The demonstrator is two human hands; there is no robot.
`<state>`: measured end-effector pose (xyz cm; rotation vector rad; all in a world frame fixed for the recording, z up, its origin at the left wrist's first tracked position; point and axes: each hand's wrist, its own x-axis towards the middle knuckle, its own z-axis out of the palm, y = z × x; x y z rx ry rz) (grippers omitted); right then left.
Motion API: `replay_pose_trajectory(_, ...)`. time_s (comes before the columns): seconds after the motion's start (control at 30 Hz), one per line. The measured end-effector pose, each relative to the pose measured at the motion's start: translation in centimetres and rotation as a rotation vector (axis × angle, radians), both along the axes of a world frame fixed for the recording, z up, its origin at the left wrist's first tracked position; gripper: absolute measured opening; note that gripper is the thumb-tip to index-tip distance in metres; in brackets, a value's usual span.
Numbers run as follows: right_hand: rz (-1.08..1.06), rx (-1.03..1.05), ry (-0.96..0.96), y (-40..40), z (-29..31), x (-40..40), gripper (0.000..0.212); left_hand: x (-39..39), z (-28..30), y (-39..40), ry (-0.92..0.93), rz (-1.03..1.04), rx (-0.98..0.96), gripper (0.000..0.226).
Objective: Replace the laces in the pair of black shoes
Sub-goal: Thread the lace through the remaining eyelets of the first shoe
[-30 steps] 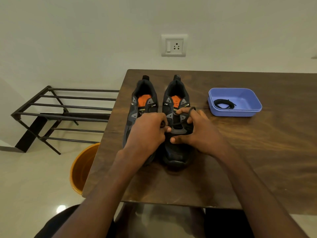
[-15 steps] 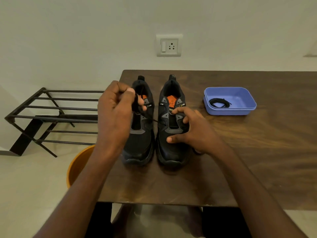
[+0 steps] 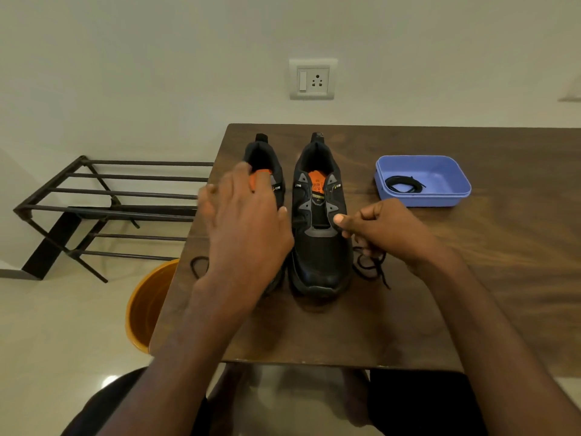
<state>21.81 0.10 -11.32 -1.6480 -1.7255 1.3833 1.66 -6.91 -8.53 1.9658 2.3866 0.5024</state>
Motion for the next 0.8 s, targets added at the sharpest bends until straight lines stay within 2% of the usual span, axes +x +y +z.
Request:
replay_pose_trajectory(0.07,0.030,-0.038,0.111,-0.2,0.2,0.0,0.028,0.6,-0.9,0.6,-0.086,-0.126,-0.129,0.039)
replay_pose_trajectory(0.17,0.015,-0.098,0.252,-0.2,0.3,0.0,0.026,1.1,-1.9,1.3,-0.048,-0.196,-0.336,0.037)
replay_pose_trajectory(0.27,0.025,-0.086,0.306,-0.3,0.2,-0.1,0.031,0.9,-2.2,1.7,0.005,-0.156,-0.253,0.013)
replay_pose_trajectory(0.3,0.039,-0.078,0.316,-0.4,0.3,-0.2,0.032,0.7,-2.2,1.7,0.000,-0.134,-0.221,0.015)
replay_pose_trajectory(0.33,0.056,-0.073,0.334,-0.6,0.5,-0.3,0.033,0.4,-2.1,1.7,-0.069,-0.121,-0.206,0.024)
replay_pose_trajectory(0.4,0.073,-0.053,0.408,-1.0,1.0,-0.5,0.036,-0.6,-1.0,1.3,-0.429,-0.133,-0.182,0.035)
replay_pose_trajectory(0.47,0.065,0.040,0.472,-1.5,2.2,-0.8,0.035,-1.2,1.3,0.4,-0.858,-0.215,-0.079,0.032)
replay_pose_trajectory(0.53,0.055,0.196,0.494,-2.2,3.8,-1.3,0.029,-1.7,3.3,0.1,-1.040,-0.320,0.101,0.026)
replay_pose_trajectory(0.63,0.053,0.377,0.591,-3.2,6.7,-2.3,0.026,-1.5,5.8,-0.2,-1.042,-0.457,0.254,0.021)
replay_pose_trajectory(0.73,0.050,0.498,0.663,-4.2,9.5,-2.8,0.026,-1.0,7.8,-0.7,-0.949,-0.510,0.343,0.019)
replay_pose_trajectory(0.8,0.056,0.546,0.694,-4.8,10.8,-2.7,0.026,-0.8,8.9,-1.2,-0.952,-0.525,0.361,0.034)
